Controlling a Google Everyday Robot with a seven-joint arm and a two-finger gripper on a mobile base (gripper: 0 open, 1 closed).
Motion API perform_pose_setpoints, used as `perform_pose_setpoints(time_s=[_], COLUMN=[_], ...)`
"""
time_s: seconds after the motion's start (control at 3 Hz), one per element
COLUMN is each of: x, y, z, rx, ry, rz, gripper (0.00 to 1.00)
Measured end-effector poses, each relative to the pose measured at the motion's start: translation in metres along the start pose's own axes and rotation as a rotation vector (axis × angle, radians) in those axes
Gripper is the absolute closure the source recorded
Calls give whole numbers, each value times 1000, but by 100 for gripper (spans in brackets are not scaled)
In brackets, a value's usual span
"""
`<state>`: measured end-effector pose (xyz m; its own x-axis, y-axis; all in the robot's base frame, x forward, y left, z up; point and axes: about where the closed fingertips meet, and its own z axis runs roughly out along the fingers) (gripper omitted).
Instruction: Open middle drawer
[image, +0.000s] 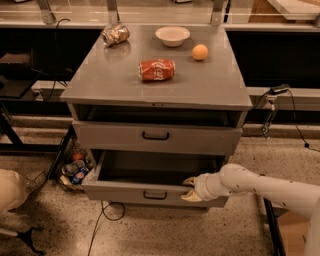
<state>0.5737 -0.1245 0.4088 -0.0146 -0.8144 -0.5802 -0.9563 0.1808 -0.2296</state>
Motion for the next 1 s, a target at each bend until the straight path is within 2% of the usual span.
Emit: perform_pose_setpoints(time_s=[1.0], x=[1], y=[10], z=[-2], rx=[8], ry=[6], rz=[16], gripper=[100])
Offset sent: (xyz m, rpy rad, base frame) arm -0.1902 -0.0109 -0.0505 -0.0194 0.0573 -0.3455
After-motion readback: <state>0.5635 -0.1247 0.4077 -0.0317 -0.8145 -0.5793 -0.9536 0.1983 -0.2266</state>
